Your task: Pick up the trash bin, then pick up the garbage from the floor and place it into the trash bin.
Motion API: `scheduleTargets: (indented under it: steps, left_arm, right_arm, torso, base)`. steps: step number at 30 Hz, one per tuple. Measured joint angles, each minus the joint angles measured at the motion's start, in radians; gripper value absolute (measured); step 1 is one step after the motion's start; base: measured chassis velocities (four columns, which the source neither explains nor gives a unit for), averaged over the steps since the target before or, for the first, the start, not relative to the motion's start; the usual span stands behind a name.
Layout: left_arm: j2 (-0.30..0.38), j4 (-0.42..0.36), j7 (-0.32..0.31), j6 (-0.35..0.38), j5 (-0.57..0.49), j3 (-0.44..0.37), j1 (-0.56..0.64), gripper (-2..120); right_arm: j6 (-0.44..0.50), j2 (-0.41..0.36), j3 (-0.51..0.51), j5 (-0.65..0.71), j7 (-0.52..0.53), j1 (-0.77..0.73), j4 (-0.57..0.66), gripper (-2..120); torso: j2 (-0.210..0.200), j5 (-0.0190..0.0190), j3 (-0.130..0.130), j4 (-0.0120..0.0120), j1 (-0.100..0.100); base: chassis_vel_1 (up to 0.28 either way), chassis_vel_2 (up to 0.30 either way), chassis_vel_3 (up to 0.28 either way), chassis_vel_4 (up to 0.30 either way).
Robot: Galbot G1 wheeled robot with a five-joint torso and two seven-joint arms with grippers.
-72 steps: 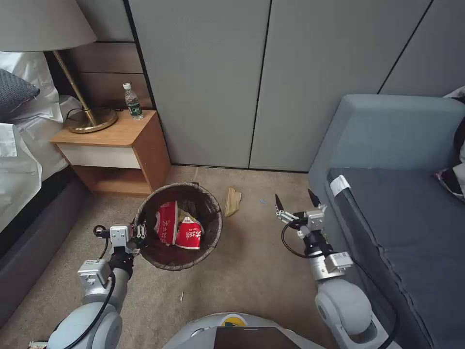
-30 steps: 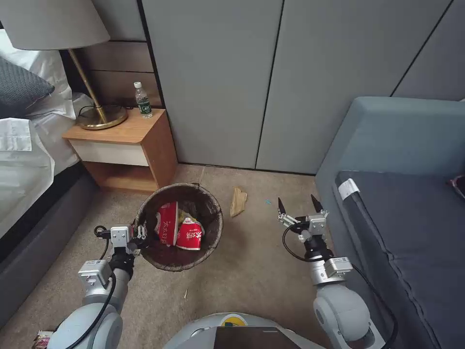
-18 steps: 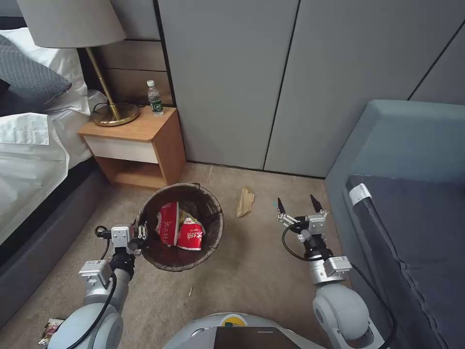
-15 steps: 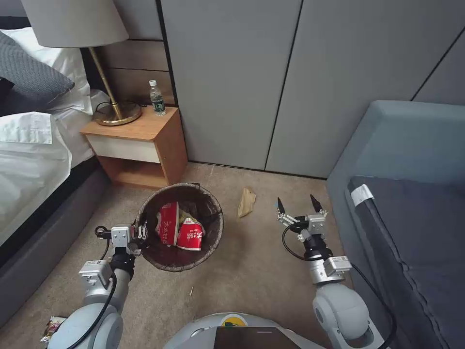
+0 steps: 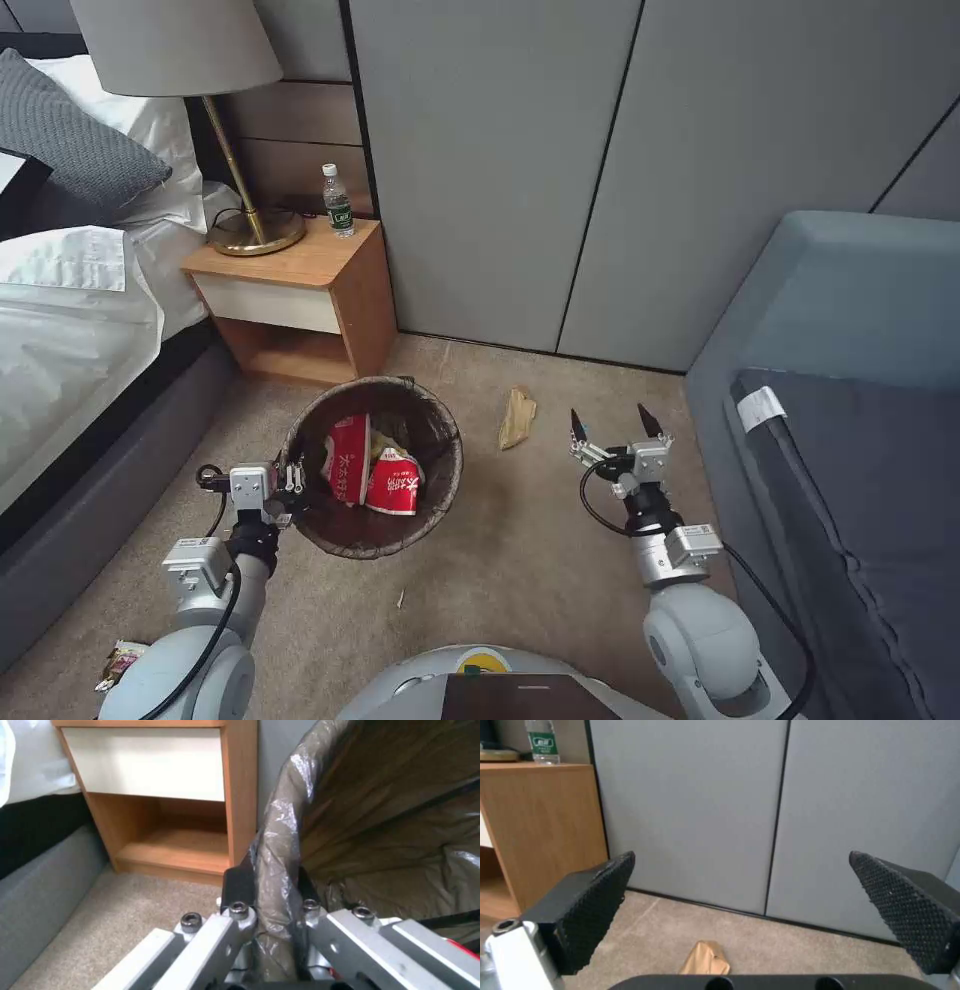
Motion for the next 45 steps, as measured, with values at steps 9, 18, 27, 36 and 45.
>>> scheduleTargets:
  steps: [9, 18, 27, 36, 45]
  left_arm:
    - [0.003, 0.005, -0.002, -0.007, -0.002, -0.005, -0.002, 0]
    - [0.004, 0.007, -0.002, -0.01, -0.004, -0.005, -0.003, 0]
    - [0.004, 0.007, -0.001, -0.01, -0.004, -0.004, -0.003, 0]
    - [0.004, 0.007, 0.0, -0.011, -0.004, -0.005, -0.003, 0]
    - [0.003, 0.007, 0.001, -0.013, -0.004, -0.005, -0.003, 0]
  right_arm:
    - [-0.026, -0.002, 0.005, 0.015, -0.007, 0.008, -0.001, 100]
    - [-0.042, -0.001, 0.001, 0.018, -0.008, 0.012, -0.001, 100]
    - [-0.041, 0.001, 0.001, 0.018, -0.007, 0.01, -0.001, 100]
    - [-0.04, 0.003, -0.002, 0.019, -0.008, 0.008, -0.001, 100]
    - [-0.042, 0.003, -0.003, 0.022, -0.008, 0.006, 0.0, 100]
  torso:
    - [0.0, 0.0, 0.0, 0.0002, 0.0]
    - [0.0, 0.0, 0.0, 0.0001, 0.0]
    - [0.0, 0.0, 0.0, 0.0, 0.0]
    - [0.0, 0.0, 0.0, 0.0003, 0.0]
    - [0.0, 0.0, 0.0, 0.0002, 0.0]
  base:
    - [0.0, 0.0, 0.0, 0.0]
    - [0.0, 0.0, 0.0, 0.0]
    - [-0.012, 0.012, 0.013, -0.015]
    - [-0.066, 0.07, 0.065, -0.064]
    - [-0.046, 0.06, 0.056, -0.053]
